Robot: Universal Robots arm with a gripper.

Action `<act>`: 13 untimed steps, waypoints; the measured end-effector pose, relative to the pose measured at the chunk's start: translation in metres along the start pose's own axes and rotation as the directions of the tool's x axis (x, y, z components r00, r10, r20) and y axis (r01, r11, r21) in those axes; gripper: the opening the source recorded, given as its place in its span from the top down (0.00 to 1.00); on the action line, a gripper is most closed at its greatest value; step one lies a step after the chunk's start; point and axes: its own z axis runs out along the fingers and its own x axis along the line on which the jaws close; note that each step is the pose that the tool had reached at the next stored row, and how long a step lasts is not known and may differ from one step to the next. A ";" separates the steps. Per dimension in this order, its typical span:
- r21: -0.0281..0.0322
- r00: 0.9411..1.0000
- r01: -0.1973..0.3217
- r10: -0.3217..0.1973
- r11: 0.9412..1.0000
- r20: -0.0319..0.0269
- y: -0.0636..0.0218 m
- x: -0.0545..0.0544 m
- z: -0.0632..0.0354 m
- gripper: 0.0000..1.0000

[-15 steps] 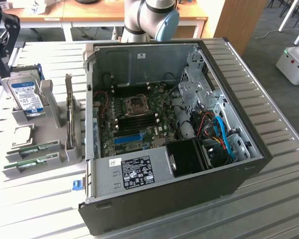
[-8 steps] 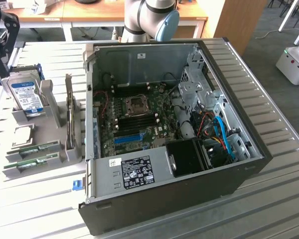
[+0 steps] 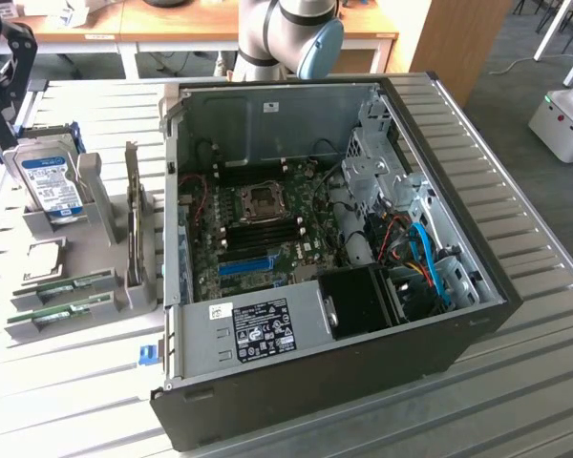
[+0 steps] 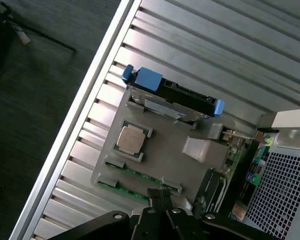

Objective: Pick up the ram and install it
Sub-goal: 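Pick up the ram and move it above insertion slot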

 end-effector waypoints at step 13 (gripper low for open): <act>-0.008 0.989 0.150 -0.150 0.989 -0.005 0.0002 0.001 0.0000 0.89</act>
